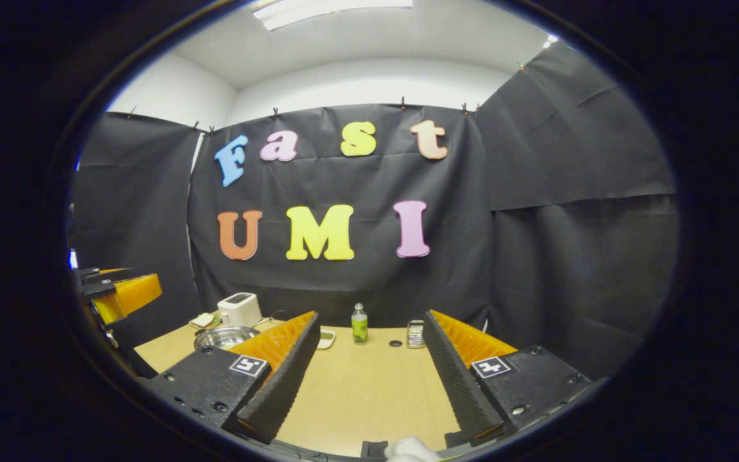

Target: First push the handle of the pot to place it horizontally, then grasp the pot with both hands and set it on the induction cooktop.

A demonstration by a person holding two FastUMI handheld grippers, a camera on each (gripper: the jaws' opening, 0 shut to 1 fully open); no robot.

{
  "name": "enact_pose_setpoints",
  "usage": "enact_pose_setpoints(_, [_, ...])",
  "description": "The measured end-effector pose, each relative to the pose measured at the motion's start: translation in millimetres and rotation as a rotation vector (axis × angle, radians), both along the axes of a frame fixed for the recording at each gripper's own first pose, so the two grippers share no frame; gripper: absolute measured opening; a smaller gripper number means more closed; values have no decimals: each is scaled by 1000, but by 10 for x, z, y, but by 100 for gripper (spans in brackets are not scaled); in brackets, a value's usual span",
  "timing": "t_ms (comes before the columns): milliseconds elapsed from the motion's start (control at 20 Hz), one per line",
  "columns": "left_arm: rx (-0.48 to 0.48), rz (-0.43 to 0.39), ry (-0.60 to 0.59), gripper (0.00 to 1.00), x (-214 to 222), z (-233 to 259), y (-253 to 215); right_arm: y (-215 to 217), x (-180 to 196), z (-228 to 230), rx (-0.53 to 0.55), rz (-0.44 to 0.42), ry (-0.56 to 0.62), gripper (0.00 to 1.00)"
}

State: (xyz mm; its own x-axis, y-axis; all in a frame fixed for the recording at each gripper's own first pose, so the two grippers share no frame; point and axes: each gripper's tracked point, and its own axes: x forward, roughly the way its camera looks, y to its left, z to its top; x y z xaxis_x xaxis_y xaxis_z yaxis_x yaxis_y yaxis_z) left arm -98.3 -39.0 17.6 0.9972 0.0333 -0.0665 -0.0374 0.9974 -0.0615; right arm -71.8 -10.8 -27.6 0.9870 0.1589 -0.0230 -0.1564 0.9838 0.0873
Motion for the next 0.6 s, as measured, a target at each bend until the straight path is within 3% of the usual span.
enact_pose_setpoints(600, [-2, -16, 8, 96, -3, -32, -7, 15, 5, 2, -12, -7, 6, 100])
